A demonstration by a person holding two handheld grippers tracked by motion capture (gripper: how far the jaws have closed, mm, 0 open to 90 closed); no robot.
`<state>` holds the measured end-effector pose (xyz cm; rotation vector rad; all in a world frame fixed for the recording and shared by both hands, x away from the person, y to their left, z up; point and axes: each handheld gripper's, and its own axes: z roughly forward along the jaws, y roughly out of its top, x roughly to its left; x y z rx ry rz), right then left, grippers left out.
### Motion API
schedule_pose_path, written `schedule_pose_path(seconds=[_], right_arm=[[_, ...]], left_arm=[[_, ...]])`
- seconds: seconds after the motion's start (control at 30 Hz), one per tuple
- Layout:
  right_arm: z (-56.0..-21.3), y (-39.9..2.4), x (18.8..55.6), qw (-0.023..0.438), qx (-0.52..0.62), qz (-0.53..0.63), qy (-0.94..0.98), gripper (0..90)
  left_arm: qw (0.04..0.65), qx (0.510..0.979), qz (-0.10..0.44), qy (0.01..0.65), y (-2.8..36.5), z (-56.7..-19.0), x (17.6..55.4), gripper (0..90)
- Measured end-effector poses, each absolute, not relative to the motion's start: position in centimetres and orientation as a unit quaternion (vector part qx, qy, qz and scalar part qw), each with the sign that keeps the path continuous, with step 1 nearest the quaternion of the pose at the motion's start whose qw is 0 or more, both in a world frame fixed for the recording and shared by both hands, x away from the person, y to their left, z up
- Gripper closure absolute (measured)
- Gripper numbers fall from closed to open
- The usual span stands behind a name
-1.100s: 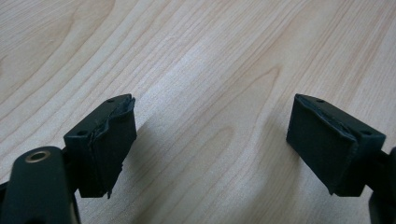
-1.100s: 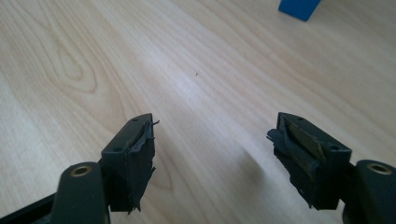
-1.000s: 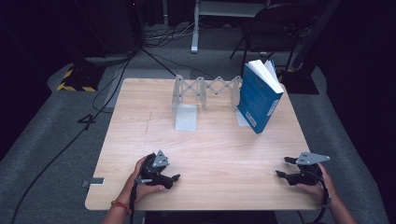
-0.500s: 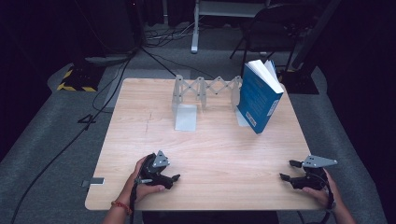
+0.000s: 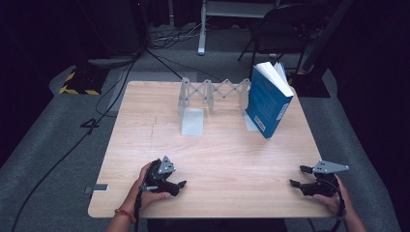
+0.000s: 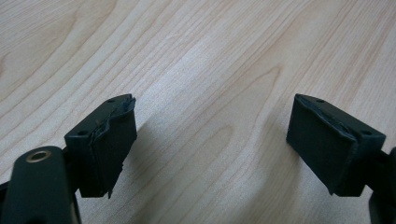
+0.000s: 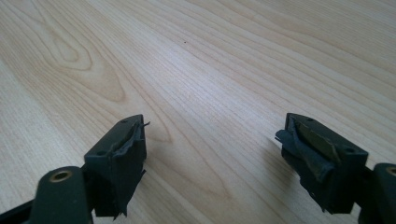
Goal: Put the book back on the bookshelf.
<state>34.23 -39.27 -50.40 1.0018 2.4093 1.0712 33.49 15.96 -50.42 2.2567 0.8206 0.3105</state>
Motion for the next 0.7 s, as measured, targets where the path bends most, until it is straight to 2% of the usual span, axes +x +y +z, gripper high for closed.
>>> schedule_pose_path(seconds=[0.7], right_arm=[[-50.41, -39.18, 34.30, 0.161, 0.355, 0.373, 0.842, 20.1]], left_arm=[[0.354, 0.874, 0.116, 0.312, 16.02, -50.43, 33.71, 15.1]])
